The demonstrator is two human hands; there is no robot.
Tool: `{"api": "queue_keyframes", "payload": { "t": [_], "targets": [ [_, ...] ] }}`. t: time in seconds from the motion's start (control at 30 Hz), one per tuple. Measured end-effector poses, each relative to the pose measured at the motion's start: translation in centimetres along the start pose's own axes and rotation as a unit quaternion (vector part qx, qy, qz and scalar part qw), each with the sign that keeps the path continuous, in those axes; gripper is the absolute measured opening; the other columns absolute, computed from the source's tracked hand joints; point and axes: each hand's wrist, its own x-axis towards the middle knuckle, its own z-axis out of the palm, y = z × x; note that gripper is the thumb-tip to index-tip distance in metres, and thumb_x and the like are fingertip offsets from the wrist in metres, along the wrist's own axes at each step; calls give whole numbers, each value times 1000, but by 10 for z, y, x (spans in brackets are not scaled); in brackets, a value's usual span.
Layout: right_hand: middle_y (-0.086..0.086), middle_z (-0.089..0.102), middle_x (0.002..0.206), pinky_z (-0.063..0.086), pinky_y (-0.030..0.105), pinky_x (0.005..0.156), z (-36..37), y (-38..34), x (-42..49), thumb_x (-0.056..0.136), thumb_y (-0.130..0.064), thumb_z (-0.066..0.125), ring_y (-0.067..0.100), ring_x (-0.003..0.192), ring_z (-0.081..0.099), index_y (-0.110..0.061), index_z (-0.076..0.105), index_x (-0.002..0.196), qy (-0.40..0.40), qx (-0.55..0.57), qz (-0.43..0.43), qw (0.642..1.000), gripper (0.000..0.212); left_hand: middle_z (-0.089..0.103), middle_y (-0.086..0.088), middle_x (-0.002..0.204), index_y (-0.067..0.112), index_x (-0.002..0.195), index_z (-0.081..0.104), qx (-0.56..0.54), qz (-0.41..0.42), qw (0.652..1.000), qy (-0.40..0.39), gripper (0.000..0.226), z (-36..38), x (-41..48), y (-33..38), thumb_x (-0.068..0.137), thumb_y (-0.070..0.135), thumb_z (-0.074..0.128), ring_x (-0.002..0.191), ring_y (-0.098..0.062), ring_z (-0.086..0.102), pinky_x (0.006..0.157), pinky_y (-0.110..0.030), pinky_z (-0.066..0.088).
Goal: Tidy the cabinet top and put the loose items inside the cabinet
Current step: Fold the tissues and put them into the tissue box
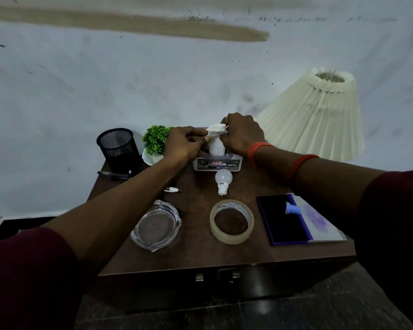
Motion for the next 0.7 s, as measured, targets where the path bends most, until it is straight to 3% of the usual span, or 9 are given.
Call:
{"api": "queue_keyframes", "payload": {
  "t": [0.33,0.43,0.53,0.7],
  "targets": [
    [9,62,121,47,33,88,1,3,-2,82,-13,59,30,113,59,-23,59,120,-18,-11,0,1000,40,72,-24,93,-4,108,68,-7,-2,1000,6,26,1,0,0,84,7,71,82,-33,73,75,-38,62],
    [5,63,119,49,35,91,5,5,-3,80,-11,59,26,110,60,-27,58,118,-8,4,1,1000,41,70,-17,85,-6,108,66,-5,-1,1000,4,26,-2,-2,-1,85,6,70,68,-18,70,65,-25,61],
    [5,64,118,50,36,90,5,5,-7,79,-12,57,27,107,61,-30,57,116,9,13,3,1000,42,68,-9,75,-6,107,66,-6,-1,1000,6,25,-9,-4,-2,85,5,70,59,-6,68,62,-22,60],
    [0,67,110,50,33,83,5,-1,-20,82,-11,57,24,100,63,-27,59,115,46,34,-23,998,37,68,-16,79,-7,106,66,-5,0,1000,21,24,-31,-10,2,85,5,70,71,-21,70,70,-31,62]
  ]
}}
